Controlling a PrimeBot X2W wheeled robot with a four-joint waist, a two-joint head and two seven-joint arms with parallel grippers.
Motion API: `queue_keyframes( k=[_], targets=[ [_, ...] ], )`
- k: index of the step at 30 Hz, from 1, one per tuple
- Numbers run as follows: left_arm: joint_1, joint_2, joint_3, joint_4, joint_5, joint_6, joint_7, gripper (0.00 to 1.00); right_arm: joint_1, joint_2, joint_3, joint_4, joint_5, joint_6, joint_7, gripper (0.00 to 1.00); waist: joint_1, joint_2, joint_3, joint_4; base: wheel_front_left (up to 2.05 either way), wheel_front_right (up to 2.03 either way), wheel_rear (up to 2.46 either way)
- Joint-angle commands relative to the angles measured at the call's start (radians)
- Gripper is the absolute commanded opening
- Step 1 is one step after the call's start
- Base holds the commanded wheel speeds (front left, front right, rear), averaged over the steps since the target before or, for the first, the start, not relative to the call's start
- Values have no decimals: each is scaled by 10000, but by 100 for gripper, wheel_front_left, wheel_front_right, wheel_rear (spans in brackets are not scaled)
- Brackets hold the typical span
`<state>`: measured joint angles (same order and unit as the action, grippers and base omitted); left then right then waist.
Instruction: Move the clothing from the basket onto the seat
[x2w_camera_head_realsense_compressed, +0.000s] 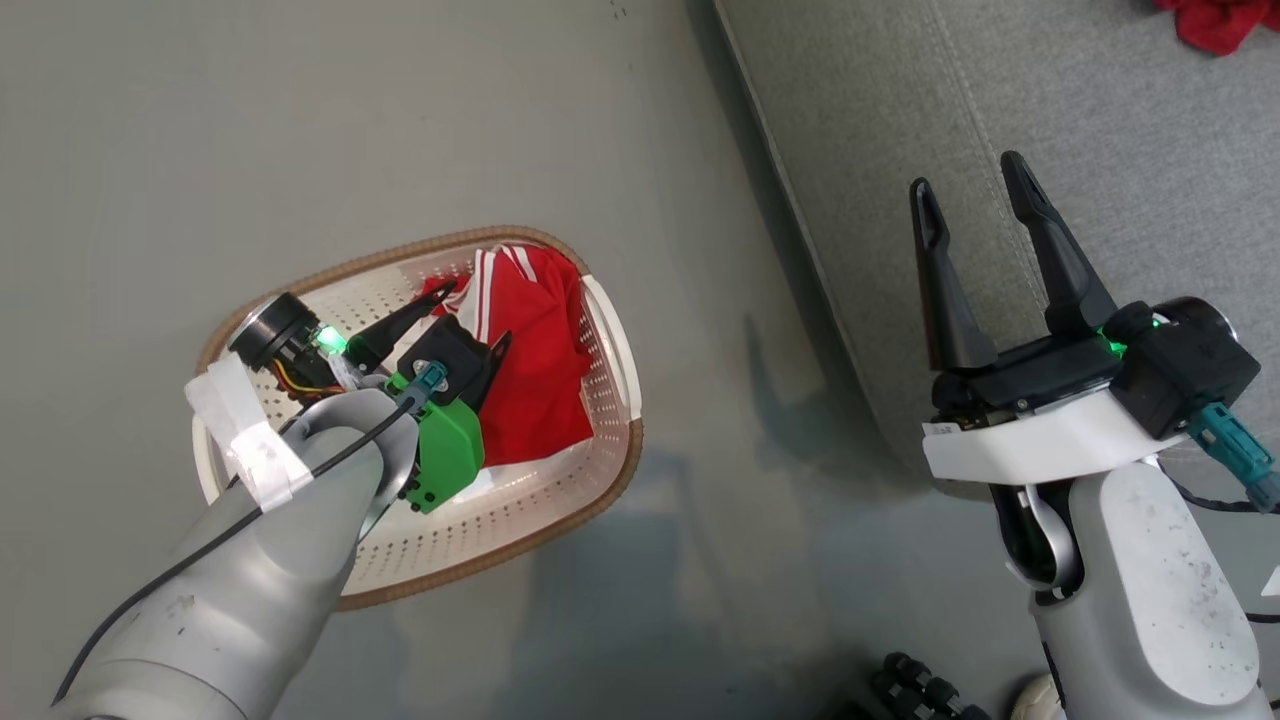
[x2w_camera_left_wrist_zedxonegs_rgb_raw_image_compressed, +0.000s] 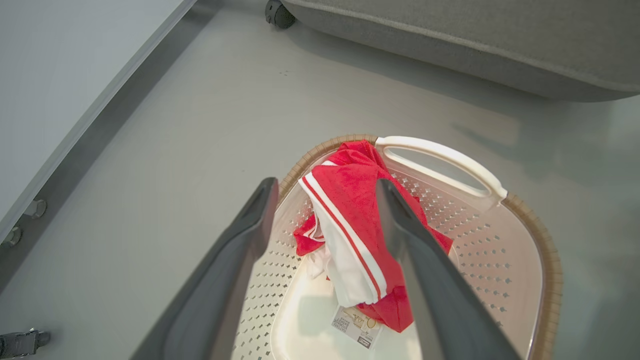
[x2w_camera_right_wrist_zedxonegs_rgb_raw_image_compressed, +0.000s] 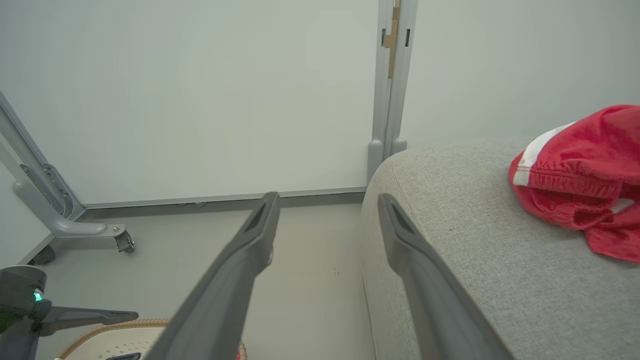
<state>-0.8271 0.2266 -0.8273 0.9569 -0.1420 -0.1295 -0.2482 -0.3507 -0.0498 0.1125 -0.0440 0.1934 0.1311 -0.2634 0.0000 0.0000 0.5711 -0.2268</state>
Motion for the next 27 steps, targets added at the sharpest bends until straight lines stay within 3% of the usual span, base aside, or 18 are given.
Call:
queue_keyframes(
  k=[1, 14, 27],
  targets=[
    [-315, 52, -160, 214, -214, -11, 41, 100, -201, -14, 33, -66, 52, -7, -20, 100, 0, 0, 908, -443, 0, 0, 0],
    [-1669, -121, -2099, 1746, -1517, -4, 535, 100, -782, -14, 168, -229, 386, -7, -20, 100, 0, 0, 2267, -689, 0, 0, 0],
    [-2496, -139, -2655, 2478, -3161, -4, 856, 100, -861, -15, 127, -297, 514, -7, -20, 100, 0, 0, 2953, -696, 0, 0, 0]
  ],
)
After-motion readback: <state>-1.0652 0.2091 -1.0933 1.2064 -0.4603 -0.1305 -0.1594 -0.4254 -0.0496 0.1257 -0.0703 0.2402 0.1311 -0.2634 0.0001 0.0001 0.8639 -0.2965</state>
